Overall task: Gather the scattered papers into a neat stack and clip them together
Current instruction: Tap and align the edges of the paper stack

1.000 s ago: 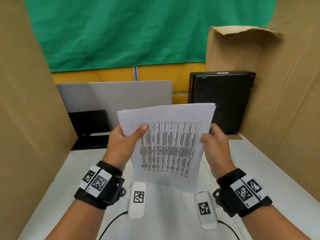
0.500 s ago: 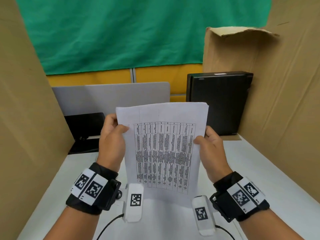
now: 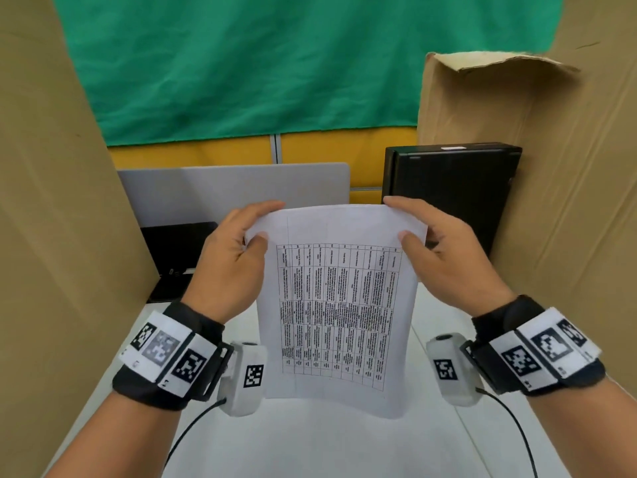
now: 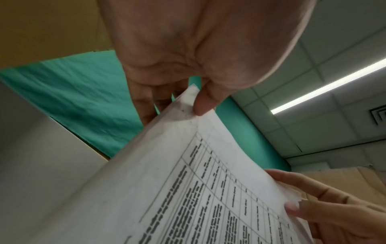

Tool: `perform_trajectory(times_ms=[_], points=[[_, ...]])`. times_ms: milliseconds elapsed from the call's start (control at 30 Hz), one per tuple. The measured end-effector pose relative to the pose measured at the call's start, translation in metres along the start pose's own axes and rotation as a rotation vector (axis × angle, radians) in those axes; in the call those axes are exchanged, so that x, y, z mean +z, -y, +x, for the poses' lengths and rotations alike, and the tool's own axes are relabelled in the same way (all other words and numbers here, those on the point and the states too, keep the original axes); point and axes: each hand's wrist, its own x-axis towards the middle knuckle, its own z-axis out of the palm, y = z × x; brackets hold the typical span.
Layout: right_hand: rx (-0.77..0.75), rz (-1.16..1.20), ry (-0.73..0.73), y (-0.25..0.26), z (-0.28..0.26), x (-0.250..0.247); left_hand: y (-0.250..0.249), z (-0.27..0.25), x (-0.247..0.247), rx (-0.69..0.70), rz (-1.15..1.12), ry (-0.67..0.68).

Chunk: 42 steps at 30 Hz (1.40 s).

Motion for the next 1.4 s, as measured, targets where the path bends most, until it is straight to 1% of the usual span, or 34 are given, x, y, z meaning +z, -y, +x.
perform_trajectory(times_ms=[100,133,200,233,267,300,333,367,400,433,467,533,600,633,667,700,767,800,833,867,900,933,967,1000,1067,1133,1200,1267,1300,1333,1367,1400], points=[[0.021,0.084,-0.025,0.001,0.002,-0.004,0.001,-0.001,-0.001,0.014,-0.009,-0.023],[0.035,0.156,-0.039,0.002,0.001,-0.004,-0.001,-0.002,0.0,0.01,-0.053,-0.032],[0.116,0.395,-0.055,0.001,-0.003,-0.005,-0.001,-0.003,0.0,-0.05,-0.252,-0.065],[0.182,0.522,-0.038,-0.001,-0.006,-0.003,0.004,-0.004,0.0,-0.107,-0.366,-0.074],[0.255,0.62,-0.002,-0.004,-0.009,0.001,0.008,-0.004,0.0,-0.185,-0.47,-0.05],[0.325,0.68,0.051,-0.008,-0.014,0.007,0.012,-0.007,0.002,-0.286,-0.558,0.018],[0.387,0.709,0.102,-0.011,-0.019,0.016,0.017,-0.011,0.004,-0.38,-0.607,0.119],[0.432,0.709,0.14,-0.015,-0.023,0.025,0.023,-0.015,0.009,-0.447,-0.607,0.219],[0.457,0.694,0.159,-0.019,-0.027,0.033,0.028,-0.021,0.016,-0.476,-0.581,0.289],[0.469,0.678,0.161,-0.02,-0.029,0.039,0.031,-0.027,0.022,-0.476,-0.516,0.311],[0.47,0.669,0.151,-0.02,-0.03,0.042,0.032,-0.031,0.026,-0.466,-0.461,0.298],[0.468,0.673,0.124,-0.022,-0.028,0.044,0.041,-0.033,0.03,-0.447,-0.473,0.244],[0.471,0.637,0.139,-0.025,-0.029,0.046,0.044,-0.035,0.031,-0.418,-0.472,0.191],[0.468,0.591,0.142,-0.028,-0.03,0.048,0.046,-0.035,0.031,-0.39,-0.42,0.153],[0.45,0.535,0.11,-0.029,-0.029,0.048,0.043,-0.035,0.031,-0.341,-0.35,0.135],[0.408,0.474,0.038,-0.027,-0.026,0.046,0.039,-0.034,0.029,-0.293,-0.278,0.129],[0.242,0.286,-0.128,-0.018,-0.014,0.026,0.029,-0.027,0.023,-0.215,-0.169,0.144],[0.142,0.143,-0.137,-0.008,-0.006,0.011,0.024,-0.023,0.019,-0.185,-0.127,0.166],[0.054,-0.007,-0.063,0.007,0.002,-0.003,0.017,-0.018,0.016,-0.144,-0.09,0.202],[-0.014,-0.138,0.074,0.022,0.009,-0.015,0.01,-0.014,0.015,-0.092,-0.048,0.239],[-0.044,-0.229,0.237,0.035,0.015,-0.022,0.002,-0.011,0.015,-0.031,0.006,0.271],[-0.03,-0.274,0.381,0.045,0.02,-0.025,-0.007,-0.009,0.018,0.033,0.068,0.309],[-0.003,-0.284,0.481,0.05,0.022,-0.024,-0.016,-0.007,0.021,0.087,0.127,0.35],[0.016,-0.27,0.54,0.051,0.024,-0.022,-0.023,-0.006,0.024,0.125,0.175,0.38],[0.035,-0.242,0.551,0.048,0.023,-0.022,-0.021,-0.006,0.026,0.132,0.212,0.377],[0.064,-0.138,0.51,0.038,0.016,-0.032,-0.006,-0.012,0.016,0.07,0.228,0.338],[0.152,0.062,0.456,0.028,0.006,-0.049,0.017,-0.02,-0.004,-0.023,0.221,0.284],[0.26,0.278,0.391,0.017,-0.007,-0.065,0.037,-0.032,-0.023,-0.12,0.146,0.157],[0.326,0.362,0.353,0.011,-0.013,-0.069,0.049,-0.038,-0.03,-0.196,0.061,0.07],[0.397,0.43,0.313,0.004,-0.018,-0.07,0.06,-0.044,-0.035,-0.292,-0.109,0.006],[0.456,0.482,0.283,-0.001,-0.023,-0.068,0.07,-0.052,-0.038,-0.398,-0.334,-0.007],[0.505,0.518,0.265,-0.006,-0.028,-0.063,0.078,-0.062,-0.038,-0.512,-0.549,0.044]])
